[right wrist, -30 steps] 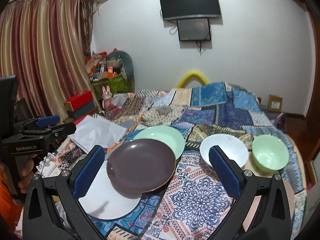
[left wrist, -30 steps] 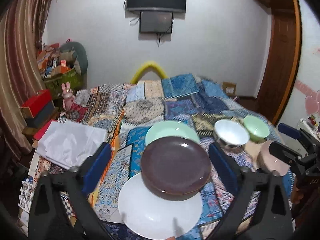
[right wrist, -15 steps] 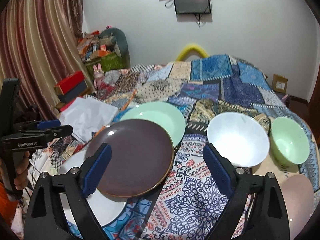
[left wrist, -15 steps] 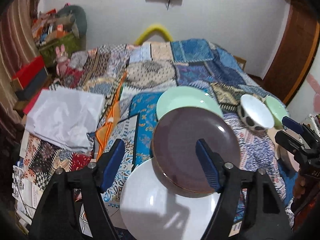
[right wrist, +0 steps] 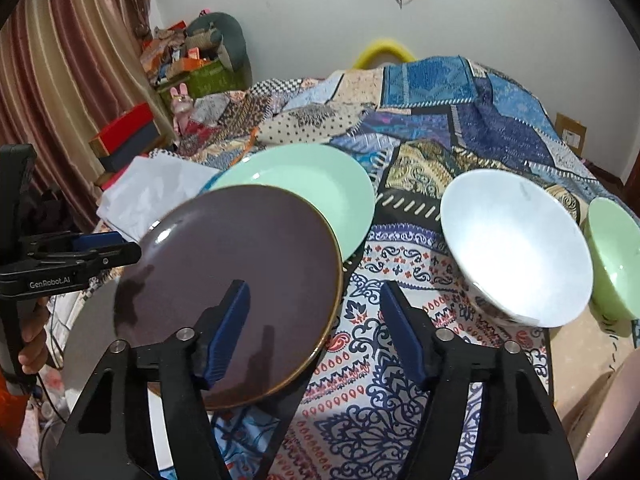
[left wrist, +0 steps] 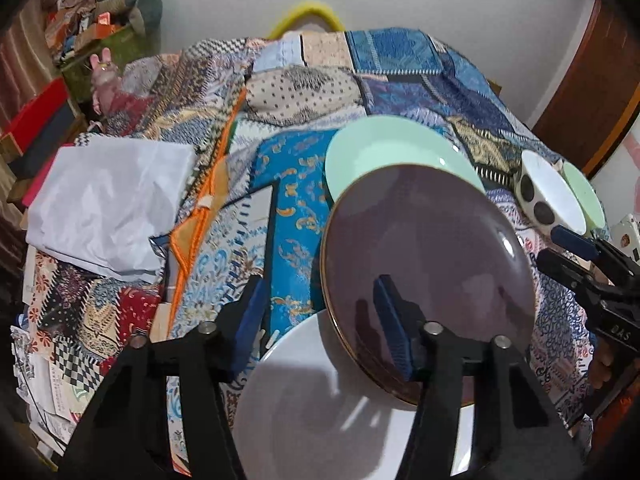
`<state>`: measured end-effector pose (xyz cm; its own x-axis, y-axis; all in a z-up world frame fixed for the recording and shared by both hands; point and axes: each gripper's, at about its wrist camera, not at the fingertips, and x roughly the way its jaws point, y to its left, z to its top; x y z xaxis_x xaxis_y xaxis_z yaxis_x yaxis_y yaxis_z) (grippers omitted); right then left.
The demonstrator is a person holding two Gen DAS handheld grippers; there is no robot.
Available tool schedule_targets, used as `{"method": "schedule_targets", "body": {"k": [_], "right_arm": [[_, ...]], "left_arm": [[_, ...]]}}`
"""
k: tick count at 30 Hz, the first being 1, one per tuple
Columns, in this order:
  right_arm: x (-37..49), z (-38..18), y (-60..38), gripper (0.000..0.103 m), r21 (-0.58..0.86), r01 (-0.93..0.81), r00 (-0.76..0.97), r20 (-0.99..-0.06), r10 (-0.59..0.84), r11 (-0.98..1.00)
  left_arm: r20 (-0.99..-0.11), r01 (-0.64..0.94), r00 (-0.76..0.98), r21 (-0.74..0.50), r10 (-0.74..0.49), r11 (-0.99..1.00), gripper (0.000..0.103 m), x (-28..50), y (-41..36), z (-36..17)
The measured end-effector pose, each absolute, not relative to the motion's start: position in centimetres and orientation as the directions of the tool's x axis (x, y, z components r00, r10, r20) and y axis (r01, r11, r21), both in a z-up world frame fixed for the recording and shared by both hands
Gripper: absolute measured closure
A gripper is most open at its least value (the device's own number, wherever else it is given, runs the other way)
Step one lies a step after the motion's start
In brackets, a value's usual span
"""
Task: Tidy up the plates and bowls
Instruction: 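Grasp the dark brown plate rim with the left tool while the right tool grips it too, then lift the dark brown plate with both tools and carry it toward the pink bowl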
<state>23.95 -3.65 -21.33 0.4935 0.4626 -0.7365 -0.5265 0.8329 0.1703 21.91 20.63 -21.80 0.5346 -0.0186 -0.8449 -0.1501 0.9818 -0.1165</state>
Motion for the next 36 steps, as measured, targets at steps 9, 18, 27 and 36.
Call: {"method": "schedule_targets", "body": {"k": [9,18,27,36], "right_arm": [[25.1,-23.0,-3.2,0.056,0.196,-0.526,0.440,-0.770,0.462,0.828],[25.2,-23.7,-2.4,0.065,0.233,-0.556,0.386,-0.778,0.496,0.798],[25.6,-23.8,-2.6,0.069,0.264,-0.537,0.381,-0.772,0.509,0.801],[25.0,-23.7,-3.3,0.071,0.291,-0.518,0.374,-0.769,0.519,0.804]], "left_arm": [[-0.864,-0.138,0.499,-0.152,-0.064,0.979,0.063,23.2,20.7,-23.5],[-0.862,-0.098,0.491,-0.199,-0.127,0.975,0.070,23.8,20.0,-24.0],[-0.865,-0.100,0.487,-0.197,-0.125,0.975,0.070,23.7,19.6,-24.0],[-0.871,-0.129,0.481,-0.185,-0.101,0.974,0.070,23.0,19.0,-23.7]]}}
